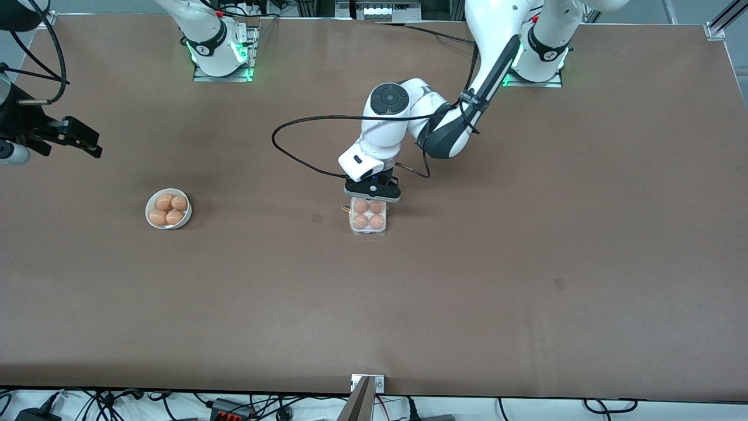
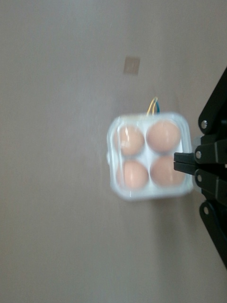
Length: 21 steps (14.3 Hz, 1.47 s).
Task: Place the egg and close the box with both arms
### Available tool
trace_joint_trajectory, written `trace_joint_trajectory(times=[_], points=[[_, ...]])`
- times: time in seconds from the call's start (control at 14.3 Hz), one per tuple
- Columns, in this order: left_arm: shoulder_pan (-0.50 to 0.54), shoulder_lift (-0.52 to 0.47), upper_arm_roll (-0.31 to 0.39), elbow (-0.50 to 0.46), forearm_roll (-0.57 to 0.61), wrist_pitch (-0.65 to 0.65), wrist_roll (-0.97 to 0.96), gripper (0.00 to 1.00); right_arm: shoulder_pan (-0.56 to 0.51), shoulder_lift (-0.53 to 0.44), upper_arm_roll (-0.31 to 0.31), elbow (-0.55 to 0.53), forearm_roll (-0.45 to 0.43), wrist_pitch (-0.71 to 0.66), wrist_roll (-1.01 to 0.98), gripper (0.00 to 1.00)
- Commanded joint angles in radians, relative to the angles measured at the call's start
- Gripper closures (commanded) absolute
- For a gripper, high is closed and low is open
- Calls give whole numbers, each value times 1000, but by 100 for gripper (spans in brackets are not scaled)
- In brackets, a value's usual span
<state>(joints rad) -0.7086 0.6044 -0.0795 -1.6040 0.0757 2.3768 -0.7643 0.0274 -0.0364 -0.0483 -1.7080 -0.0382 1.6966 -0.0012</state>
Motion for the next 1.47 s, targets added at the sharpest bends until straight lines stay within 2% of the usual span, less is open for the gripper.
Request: trace_joint_trajectory(times=[0.0,0.14,0.35,0.42,0.49,0.56,0.63,0.98,1.19,1.4], points=[[89,-118,-17,-5,26,-198,40,99,-15,-34,8,-36,4,-8,-10,0],[121,-175,-17,-4,24,-351,104,99,-17,-40,5,-38,4,-29,-11,0],[231,-250,-20,10,7,-532,239,97,-14,-49,-2,-38,3,-19,-19,0],[254,-271,-20,16,7,-592,279,90,-11,-49,-2,-47,1,4,-19,0],[282,-297,-17,24,7,-661,316,70,-9,-51,-2,-59,1,15,-19,0],[312,-317,-19,35,7,-729,365,43,-9,-56,-2,-67,0,21,-19,0],[343,-334,-20,39,7,-775,422,2,-9,-60,-2,-68,0,15,-19,0],[469,-443,-20,64,7,-899,574,0,-12,-65,-2,-68,-2,-18,-22,0],[520,-443,-8,174,6,-988,703,0,-14,-65,-2,-64,0,-29,-20,0],[621,-505,-5,156,-50,-978,772,0,-9,-60,-1,-56,-8,-32,-19,0]])
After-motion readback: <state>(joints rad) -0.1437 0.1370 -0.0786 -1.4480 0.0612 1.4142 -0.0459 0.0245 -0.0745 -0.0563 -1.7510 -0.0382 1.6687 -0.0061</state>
